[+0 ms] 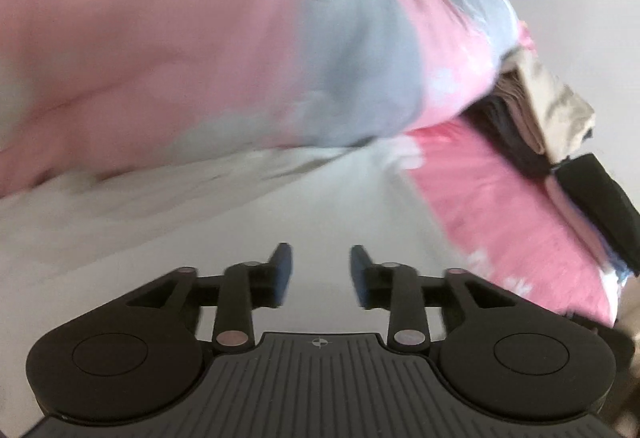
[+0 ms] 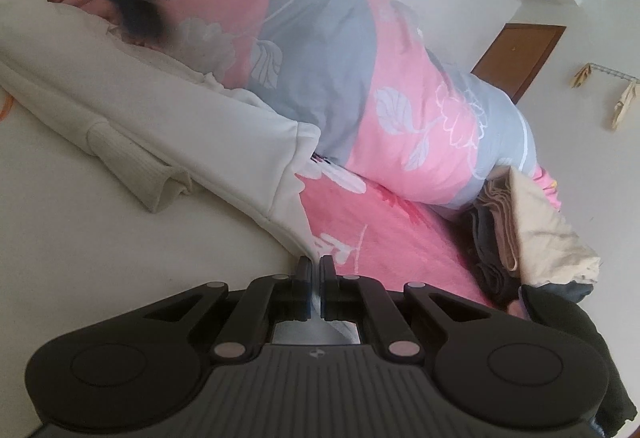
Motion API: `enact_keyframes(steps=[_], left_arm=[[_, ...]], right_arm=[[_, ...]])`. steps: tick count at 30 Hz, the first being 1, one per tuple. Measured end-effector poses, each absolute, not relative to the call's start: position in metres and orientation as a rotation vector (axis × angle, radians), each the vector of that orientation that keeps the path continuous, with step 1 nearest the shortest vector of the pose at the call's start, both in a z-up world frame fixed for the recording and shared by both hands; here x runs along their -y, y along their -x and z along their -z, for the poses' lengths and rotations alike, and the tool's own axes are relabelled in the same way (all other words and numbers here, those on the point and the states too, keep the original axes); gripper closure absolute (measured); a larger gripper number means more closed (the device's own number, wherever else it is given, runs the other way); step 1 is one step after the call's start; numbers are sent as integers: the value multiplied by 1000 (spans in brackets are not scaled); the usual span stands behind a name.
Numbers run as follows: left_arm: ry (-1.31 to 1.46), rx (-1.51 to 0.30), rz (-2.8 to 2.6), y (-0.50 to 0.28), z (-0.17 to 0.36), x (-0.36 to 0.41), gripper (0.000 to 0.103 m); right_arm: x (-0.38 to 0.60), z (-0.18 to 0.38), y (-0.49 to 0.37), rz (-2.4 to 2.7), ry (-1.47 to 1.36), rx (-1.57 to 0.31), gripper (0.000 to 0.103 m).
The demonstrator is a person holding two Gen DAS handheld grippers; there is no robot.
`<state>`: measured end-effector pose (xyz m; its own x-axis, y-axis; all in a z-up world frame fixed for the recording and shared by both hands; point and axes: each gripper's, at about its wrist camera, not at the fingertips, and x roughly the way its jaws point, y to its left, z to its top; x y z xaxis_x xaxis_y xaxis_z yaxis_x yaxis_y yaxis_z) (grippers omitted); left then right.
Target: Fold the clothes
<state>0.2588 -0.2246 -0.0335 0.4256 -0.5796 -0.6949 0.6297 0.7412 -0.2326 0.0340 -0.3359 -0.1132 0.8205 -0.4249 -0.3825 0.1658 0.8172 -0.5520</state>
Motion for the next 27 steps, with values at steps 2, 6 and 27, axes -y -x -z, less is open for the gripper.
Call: enact_keyframes(steps=[2, 6, 27], left_arm=[[-113, -863, 767, -272, 36, 269, 68], [-208, -908, 727, -293, 48, 341, 68], [56, -685, 594, -291, 66, 328, 99]], right_arm=[[338, 113, -33, 329, 514, -514, 101], [341, 112, -31, 323, 489, -504, 101], [347, 107, -28, 308, 412, -498, 100]])
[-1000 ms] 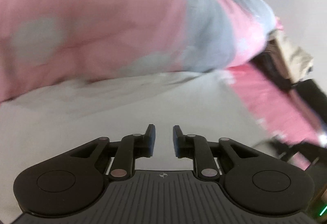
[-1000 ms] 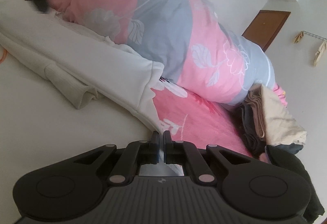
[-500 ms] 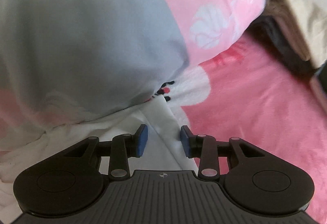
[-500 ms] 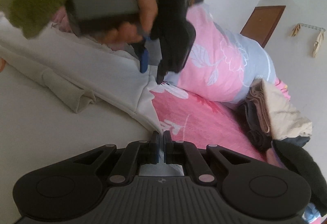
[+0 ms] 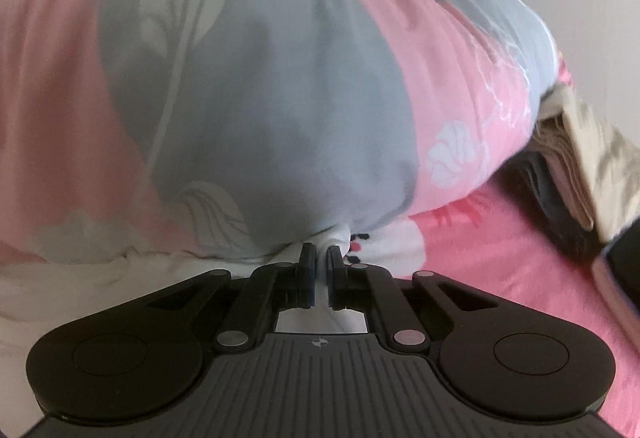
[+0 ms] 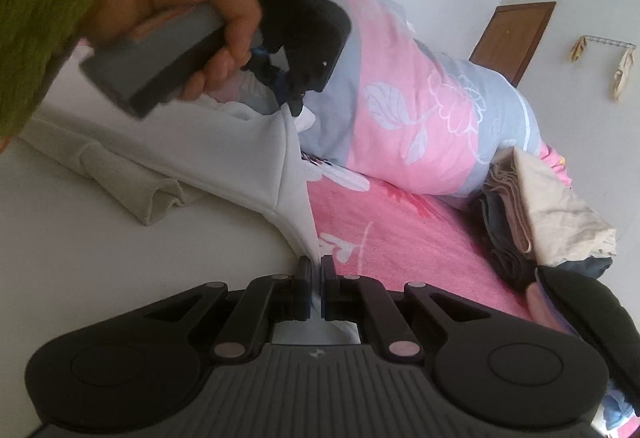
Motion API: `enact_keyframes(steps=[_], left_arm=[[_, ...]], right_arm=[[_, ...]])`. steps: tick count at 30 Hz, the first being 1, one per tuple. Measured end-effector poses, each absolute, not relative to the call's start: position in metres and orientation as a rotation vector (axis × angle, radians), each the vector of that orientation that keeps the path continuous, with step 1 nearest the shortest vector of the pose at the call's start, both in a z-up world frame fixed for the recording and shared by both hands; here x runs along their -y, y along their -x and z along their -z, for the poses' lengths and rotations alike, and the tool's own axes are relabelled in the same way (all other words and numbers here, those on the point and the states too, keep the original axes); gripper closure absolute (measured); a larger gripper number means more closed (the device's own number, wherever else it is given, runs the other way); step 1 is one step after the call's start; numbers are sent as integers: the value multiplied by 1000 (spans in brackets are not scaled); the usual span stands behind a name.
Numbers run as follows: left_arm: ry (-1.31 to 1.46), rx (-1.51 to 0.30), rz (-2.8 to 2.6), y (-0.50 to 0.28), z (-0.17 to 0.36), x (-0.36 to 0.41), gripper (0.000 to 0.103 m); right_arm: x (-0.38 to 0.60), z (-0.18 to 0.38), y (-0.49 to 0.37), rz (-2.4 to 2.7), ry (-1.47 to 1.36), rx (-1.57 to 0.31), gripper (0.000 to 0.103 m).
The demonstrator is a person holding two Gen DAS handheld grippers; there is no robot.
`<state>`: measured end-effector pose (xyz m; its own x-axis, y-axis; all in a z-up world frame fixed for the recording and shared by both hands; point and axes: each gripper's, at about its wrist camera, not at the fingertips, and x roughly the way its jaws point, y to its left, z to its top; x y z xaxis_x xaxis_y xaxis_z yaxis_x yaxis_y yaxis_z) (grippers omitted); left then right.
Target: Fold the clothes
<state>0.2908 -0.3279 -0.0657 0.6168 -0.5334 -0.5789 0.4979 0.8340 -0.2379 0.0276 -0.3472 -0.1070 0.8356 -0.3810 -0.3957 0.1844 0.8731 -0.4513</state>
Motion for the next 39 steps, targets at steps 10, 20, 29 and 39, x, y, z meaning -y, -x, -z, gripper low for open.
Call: enact_keyframes(steps=[10, 20, 29, 39], left_arm=[[71, -758, 615, -294, 76, 331, 83], [89, -554, 572, -234, -25, 212, 50], [81, -627, 466, -175, -4, 93, 49], [206, -681, 357, -178, 62, 41, 50]], right_arm=[[364, 103, -29, 306, 290, -520, 100], [368, 102, -28, 306, 267, -528, 98], [382, 62, -6, 282, 169, -554, 71], [405, 66, -99, 44, -157, -720, 85]])
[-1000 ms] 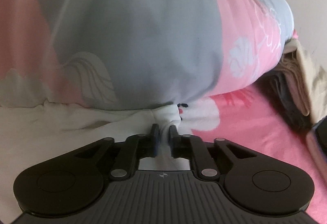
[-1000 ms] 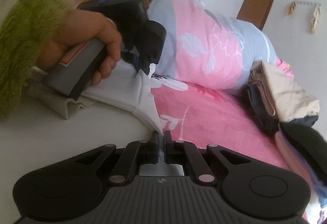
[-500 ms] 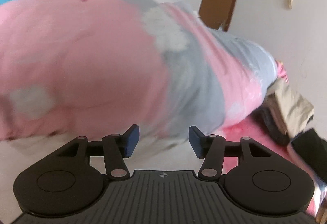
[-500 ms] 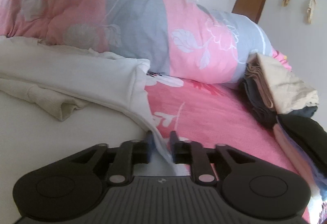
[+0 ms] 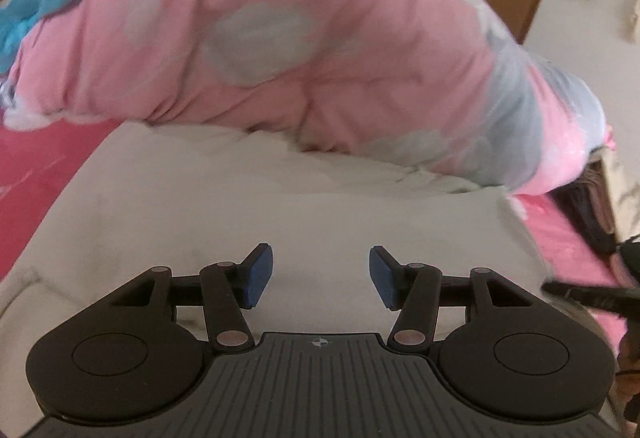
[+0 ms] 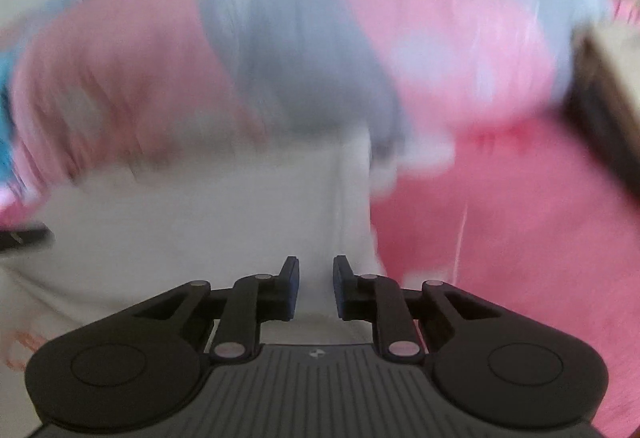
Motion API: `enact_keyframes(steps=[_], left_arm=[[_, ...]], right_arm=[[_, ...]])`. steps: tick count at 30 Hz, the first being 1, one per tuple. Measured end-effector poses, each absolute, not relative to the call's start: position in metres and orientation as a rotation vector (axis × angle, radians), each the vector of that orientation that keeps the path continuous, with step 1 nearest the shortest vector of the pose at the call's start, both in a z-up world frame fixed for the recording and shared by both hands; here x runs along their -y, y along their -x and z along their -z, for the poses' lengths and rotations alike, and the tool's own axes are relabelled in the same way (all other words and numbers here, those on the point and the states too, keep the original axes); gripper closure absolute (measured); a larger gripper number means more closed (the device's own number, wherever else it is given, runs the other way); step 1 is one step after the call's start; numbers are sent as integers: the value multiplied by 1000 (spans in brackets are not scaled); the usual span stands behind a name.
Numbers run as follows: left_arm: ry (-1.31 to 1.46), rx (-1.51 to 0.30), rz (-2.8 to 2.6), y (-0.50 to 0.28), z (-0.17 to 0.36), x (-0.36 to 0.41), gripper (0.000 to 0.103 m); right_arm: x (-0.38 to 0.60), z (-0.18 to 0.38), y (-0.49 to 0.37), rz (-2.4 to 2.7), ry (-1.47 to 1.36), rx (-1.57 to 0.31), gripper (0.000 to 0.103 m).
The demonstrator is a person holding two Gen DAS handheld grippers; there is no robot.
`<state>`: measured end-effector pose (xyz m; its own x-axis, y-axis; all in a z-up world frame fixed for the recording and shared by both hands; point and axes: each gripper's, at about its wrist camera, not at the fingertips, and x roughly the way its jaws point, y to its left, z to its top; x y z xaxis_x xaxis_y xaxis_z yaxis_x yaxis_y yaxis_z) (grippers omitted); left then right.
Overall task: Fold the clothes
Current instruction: 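Release the sweatshirt and smooth the folded side with both grippers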
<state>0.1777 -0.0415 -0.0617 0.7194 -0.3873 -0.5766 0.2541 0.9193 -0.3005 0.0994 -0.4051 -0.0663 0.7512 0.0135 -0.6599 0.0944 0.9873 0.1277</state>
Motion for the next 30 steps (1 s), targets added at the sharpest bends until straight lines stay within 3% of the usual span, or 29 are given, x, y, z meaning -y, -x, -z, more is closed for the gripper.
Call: enact_keyframes(steps=[9, 13, 16, 24, 27, 30], left_arm=[[274, -649, 413, -169, 79, 22, 50], [271, -647, 423, -168, 80, 22, 50], [271, -644, 428, -167, 81, 22, 50], [315, -640, 443, -167, 85, 16, 50], [309, -638, 436, -166, 80, 14, 50], [301, -603, 404, -161, 68, 4, 49]], right_arm=[[404, 29, -160, 35, -132, -723, 87], [416, 55, -234, 60, -155, -783, 88], [444, 77, -273, 131, -238, -780, 94], [445, 45, -224, 1, -457, -777, 89], [431, 61, -223, -46, -458, -852, 86], [440, 78, -228, 51, -531, -853, 95]])
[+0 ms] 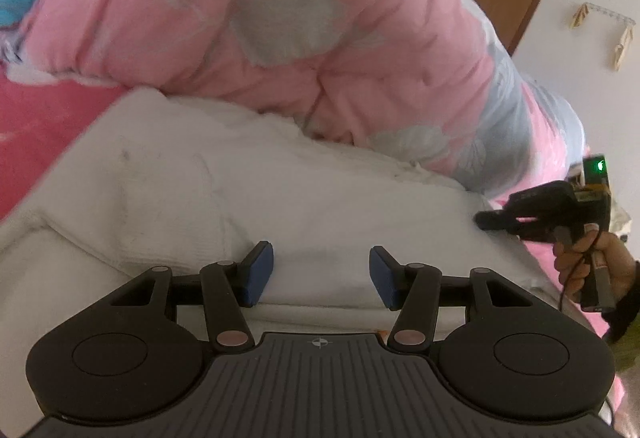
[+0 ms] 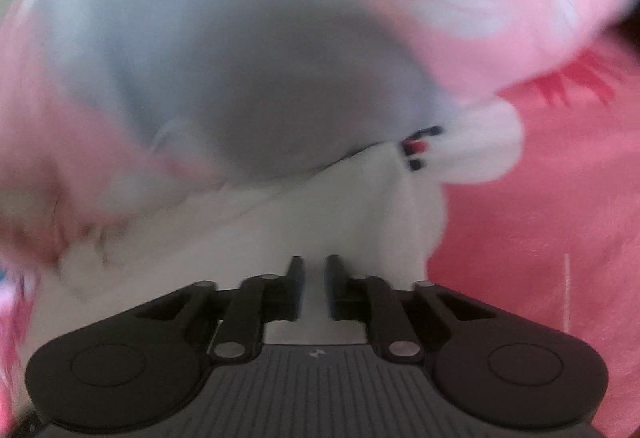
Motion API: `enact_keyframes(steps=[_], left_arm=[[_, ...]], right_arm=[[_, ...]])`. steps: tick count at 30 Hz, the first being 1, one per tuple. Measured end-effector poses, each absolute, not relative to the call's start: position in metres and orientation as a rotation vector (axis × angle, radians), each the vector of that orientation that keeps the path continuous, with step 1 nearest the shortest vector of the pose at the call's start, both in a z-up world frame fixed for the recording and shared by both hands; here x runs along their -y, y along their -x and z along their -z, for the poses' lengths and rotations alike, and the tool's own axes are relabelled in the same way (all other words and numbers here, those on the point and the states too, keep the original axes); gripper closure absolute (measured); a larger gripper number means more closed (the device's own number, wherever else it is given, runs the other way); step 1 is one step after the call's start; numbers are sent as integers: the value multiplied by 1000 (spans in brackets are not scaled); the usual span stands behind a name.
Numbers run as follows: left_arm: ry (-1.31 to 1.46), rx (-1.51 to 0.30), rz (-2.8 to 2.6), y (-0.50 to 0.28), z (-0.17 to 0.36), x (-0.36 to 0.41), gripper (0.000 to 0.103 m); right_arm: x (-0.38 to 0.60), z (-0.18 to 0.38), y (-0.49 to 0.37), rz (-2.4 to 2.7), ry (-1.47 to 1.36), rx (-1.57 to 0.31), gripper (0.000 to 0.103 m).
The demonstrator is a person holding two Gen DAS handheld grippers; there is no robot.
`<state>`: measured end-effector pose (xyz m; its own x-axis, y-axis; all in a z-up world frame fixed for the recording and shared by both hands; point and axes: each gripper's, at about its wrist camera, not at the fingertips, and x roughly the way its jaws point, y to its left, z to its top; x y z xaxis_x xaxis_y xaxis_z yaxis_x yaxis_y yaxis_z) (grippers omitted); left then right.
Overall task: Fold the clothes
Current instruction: 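Release the sweatshirt and smooth the folded side with both grippers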
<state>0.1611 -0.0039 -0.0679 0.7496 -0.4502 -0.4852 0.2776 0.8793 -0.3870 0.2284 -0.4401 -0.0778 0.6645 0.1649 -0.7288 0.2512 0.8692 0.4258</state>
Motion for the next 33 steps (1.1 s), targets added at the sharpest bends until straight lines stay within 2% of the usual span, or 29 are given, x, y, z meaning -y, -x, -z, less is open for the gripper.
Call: enact_keyframes(steps=[3, 6, 9, 11, 13, 15, 17, 20, 21, 24, 33], left_arm=[[276, -529, 359, -159, 56, -15, 42], [259, -634, 292, -177, 67, -31, 43], [300, -635, 288, -182, 78, -42, 44], [318, -635, 286, -182, 77, -46, 44], [297, -629, 282, -180, 77, -46, 44], [292, -627, 276, -180, 78, -47, 44], [309, -629, 275, -182, 79, -49, 44], [323, -636, 273, -185, 78, -51, 44], [318, -641, 271, -184, 77, -51, 44], [298, -647, 250, -181, 70, -52, 41], [210, -673, 217, -151, 45, -45, 38]], right_arm=[[442, 68, -215, 48, -631, -821, 90], [428, 54, -189, -72, -639, -792, 89], [420, 65, -169, -79, -628, -826, 81], [434, 77, -155, -5, -668, -844, 88], [450, 73, -137, 7, -795, -816, 85], [449, 65, -118, -5, -805, -775, 85], [444, 60, -101, -38, -796, -737, 84], [436, 70, -98, 18, -713, -795, 82], [436, 71, -93, 36, -717, -786, 90], [437, 61, -72, 72, -742, -750, 87], [397, 26, -22, 25, -520, -708, 86]])
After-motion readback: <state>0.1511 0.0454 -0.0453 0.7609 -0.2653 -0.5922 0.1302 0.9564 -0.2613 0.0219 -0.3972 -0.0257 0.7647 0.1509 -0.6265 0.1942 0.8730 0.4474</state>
